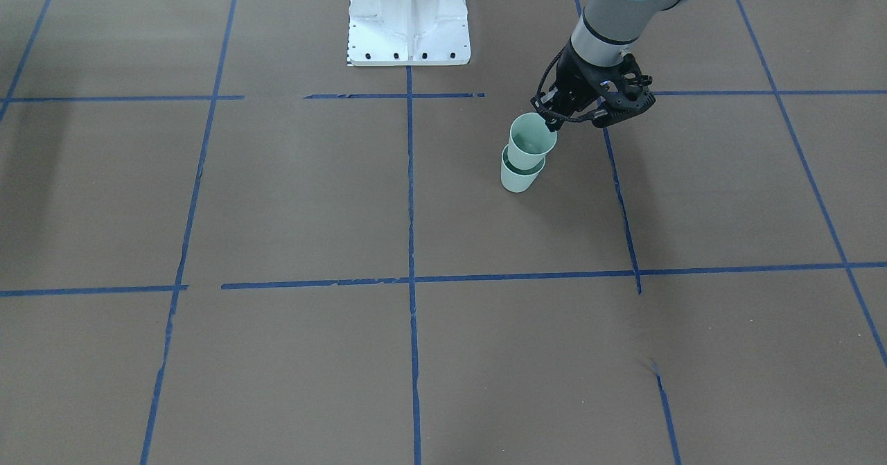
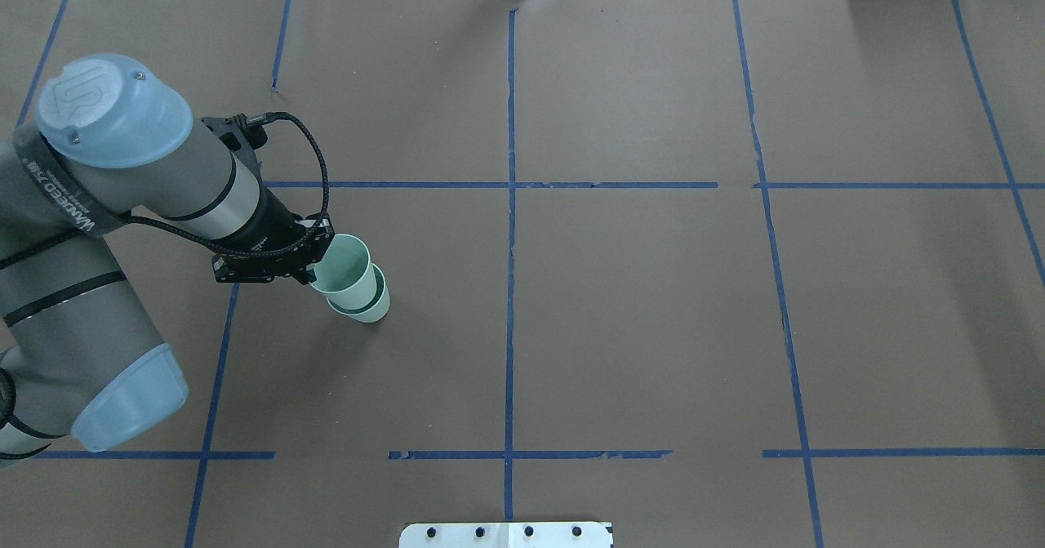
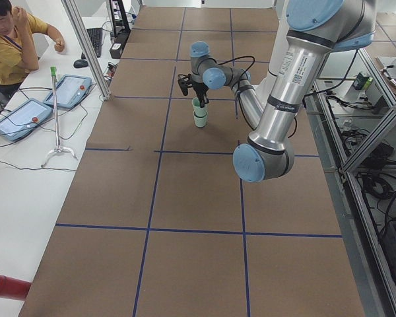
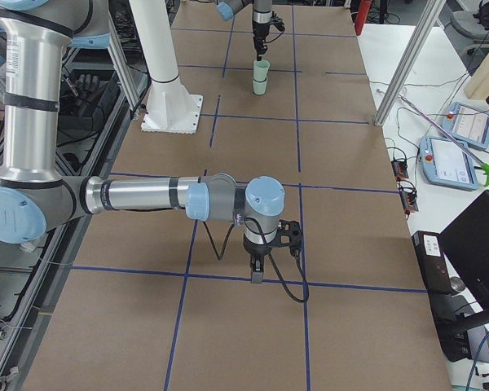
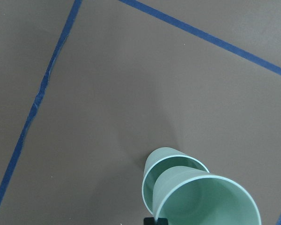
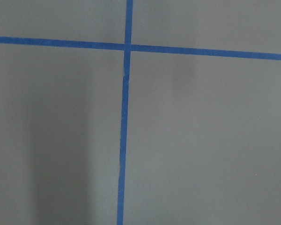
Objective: Stack cups
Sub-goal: 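Lower the held cup into the other green cup with the left gripper, then open the left gripper and raise it away from the stacked cups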
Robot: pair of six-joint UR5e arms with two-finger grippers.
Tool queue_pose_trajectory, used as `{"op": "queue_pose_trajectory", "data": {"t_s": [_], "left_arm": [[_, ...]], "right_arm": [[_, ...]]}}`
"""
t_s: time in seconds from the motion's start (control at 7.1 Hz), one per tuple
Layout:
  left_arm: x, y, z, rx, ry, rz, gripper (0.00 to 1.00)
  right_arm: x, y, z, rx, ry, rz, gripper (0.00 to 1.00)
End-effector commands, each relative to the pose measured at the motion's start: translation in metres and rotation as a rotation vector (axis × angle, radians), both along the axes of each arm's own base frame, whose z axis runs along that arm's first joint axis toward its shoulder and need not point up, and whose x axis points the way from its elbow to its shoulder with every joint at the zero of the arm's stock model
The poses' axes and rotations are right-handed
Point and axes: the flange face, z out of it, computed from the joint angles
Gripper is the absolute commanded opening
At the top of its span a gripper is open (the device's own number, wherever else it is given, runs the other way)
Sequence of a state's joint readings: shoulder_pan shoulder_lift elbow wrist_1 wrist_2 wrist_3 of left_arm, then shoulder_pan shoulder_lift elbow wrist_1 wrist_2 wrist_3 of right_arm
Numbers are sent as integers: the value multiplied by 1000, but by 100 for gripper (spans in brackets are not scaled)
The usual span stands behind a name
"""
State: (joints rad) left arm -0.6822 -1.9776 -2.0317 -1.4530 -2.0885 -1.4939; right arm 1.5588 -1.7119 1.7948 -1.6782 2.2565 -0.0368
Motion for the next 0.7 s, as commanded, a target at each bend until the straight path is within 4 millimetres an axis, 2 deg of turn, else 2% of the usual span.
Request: {"op": "queue_pose_trajectory", "data": {"t_s": [0.0,0.14,0.42,0.56], "left_arm": [[0,-3,-2,13,-9,-27,86],[0,-3,-2,17,-10,-29,96],[-7,-4,-5,45,1,-17,99],[-20,-11,5,135,2,39,99]], "right_arm": [[0,0,0,0,0,0,100],[1,0,0,0,0,1,100],[1,0,0,0,0,1,100],[0,0,0,0,0,0,100]]}}
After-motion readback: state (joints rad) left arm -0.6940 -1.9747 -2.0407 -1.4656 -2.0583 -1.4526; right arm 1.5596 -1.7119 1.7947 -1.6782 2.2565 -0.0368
